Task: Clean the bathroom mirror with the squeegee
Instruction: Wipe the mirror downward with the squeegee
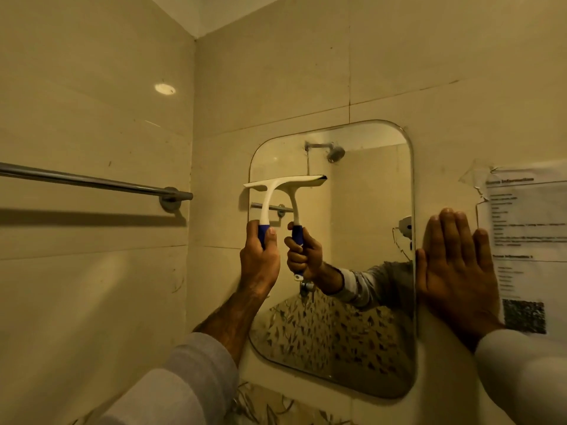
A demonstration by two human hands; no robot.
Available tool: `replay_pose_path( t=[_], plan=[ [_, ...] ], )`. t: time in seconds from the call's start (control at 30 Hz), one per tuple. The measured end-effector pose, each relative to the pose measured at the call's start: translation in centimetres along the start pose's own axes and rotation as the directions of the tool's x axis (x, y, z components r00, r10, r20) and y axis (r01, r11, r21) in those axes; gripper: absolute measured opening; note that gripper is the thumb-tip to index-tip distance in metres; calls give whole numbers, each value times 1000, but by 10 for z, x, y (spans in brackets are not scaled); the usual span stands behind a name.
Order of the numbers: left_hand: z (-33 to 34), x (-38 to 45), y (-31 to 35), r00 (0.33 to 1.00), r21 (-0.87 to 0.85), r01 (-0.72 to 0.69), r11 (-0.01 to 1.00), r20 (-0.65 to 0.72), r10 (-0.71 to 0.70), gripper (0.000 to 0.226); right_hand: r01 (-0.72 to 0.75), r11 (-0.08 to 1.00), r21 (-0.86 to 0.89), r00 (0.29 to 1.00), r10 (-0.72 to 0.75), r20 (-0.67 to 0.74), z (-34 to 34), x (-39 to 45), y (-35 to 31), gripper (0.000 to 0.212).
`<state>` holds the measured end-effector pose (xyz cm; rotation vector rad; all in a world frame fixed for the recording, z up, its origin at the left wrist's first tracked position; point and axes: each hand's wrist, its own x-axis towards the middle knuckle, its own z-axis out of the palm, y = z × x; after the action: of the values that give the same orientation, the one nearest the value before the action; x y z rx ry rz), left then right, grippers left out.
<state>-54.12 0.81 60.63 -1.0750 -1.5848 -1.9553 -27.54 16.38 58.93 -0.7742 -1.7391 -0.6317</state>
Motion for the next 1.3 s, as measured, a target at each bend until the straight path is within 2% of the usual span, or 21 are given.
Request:
replay_pose_path(
  t=[0.07,0.43,0.8,1.13,1.3],
  plan=[
    [-3,-11,-9,1000,10,6,1000,8,-6,14,30,999,-35,997,-33,-74,17,0,5,68],
    [-18,-88,-50,997,70,57,996,49,-60,26,24,999,-39,999,-26,-33,20,-28,4,67],
    [-43,-170,-95,983,148,145,978,90,-159,25,-1,1000,-13,1000,1,-3,28,-53,2,65],
    [-63,-237,-123,955,175,186,967,201,-220,10,-2,1000,-15,1000,2,17,28,-65,1,63],
    [-69,-253,-130,943,196,185,963,241,-230,12,1,1000,-21,1000,-1,29,32,-76,2,63]
  ],
)
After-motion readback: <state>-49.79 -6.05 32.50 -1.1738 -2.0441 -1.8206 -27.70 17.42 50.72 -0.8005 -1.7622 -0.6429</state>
